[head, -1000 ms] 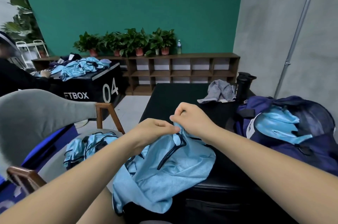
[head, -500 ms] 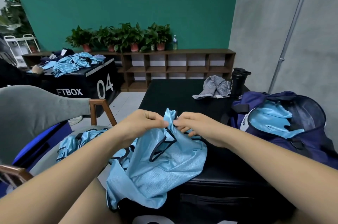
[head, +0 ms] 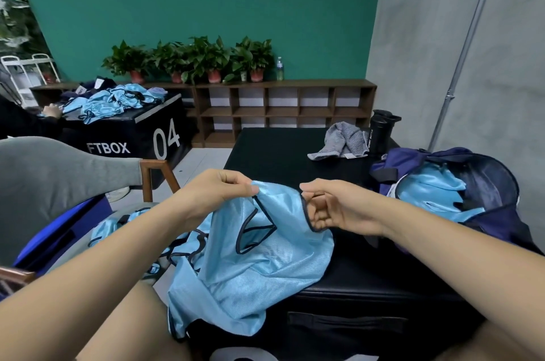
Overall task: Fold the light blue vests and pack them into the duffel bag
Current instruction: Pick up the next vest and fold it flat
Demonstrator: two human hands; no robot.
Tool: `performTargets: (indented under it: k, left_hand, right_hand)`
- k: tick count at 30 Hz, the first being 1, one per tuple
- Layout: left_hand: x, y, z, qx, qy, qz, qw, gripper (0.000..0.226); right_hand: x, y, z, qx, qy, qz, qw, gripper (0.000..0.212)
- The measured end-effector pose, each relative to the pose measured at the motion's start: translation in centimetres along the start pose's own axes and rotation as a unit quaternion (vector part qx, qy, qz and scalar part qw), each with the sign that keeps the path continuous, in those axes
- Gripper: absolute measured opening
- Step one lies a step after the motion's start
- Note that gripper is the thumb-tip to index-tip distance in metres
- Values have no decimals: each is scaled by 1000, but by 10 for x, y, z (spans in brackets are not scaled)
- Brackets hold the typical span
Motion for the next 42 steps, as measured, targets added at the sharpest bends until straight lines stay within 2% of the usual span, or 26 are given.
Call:
performTargets:
  k: [2, 7, 11, 14, 18, 22, 25, 28, 31, 35, 37, 39, 42]
  left_hand:
    - [-2, 1, 1, 4, 4, 14, 1000, 27]
    - [-7, 1, -6, -7, 3, 21, 1000, 30]
    - [-9, -6, -15, -34, 4, 10, 999, 34]
    - [-9, -14, -13, -45, -5, 13, 999, 38]
    - [-8, -26, 2, -42, -34, 14, 998, 26]
    - [-8, -51, 29, -35, -78, 6, 996, 29]
    - [-12, -68, 46, -44, -136, 31, 989, 33]
    - [-18, -76, 48, -50, -165, 64, 983, 35]
    - [-19, -83, 41, -84, -175, 76, 978, 39]
    - [-10, -101, 16, -88, -114, 31, 989, 40]
    - [-7, -112, -7, -102, -73, -21, 992, 35]
    - [-5, -126, -33, -113, -28, -77, 990, 31]
    - [-6, -147, -70, -106, 46, -116, 987, 29]
  right_hand:
    - [-2, 3, -3, -25, 4, 11, 1000, 30]
    - [0, 20, 9, -57, -60, -14, 996, 25]
    - [4, 26, 20, 8, -99, -43, 994, 14]
    - [5, 23, 24, 77, -75, -25, 994, 20]
    - [6, 12, 19, 46, -56, -69, 995, 30]
    - [1, -3, 12, 43, -20, -61, 997, 25]
    - [-4, -13, 8, 15, 22, -60, 998, 10]
    - [-8, -19, 8, 20, 57, -55, 997, 29]
    - [-12, -22, 20, 34, 57, -50, 997, 21]
    - [-9, -37, 54, 62, -14, -95, 993, 27]
    - [-14, -42, 80, 71, -58, -113, 989, 18]
    - [-22, -46, 106, 84, -88, -130, 984, 19]
    - [-34, -51, 143, 95, -132, -146, 976, 17]
Point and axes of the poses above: each hand's wrist, its own x-axis towards the middle knuckle, its own y-axis out of the palm, z = x × y, the point moved 5 cm from there along x, towards the middle knuckle, and after that the axes turned 15 degrees about -z, right-handed, at the moved point
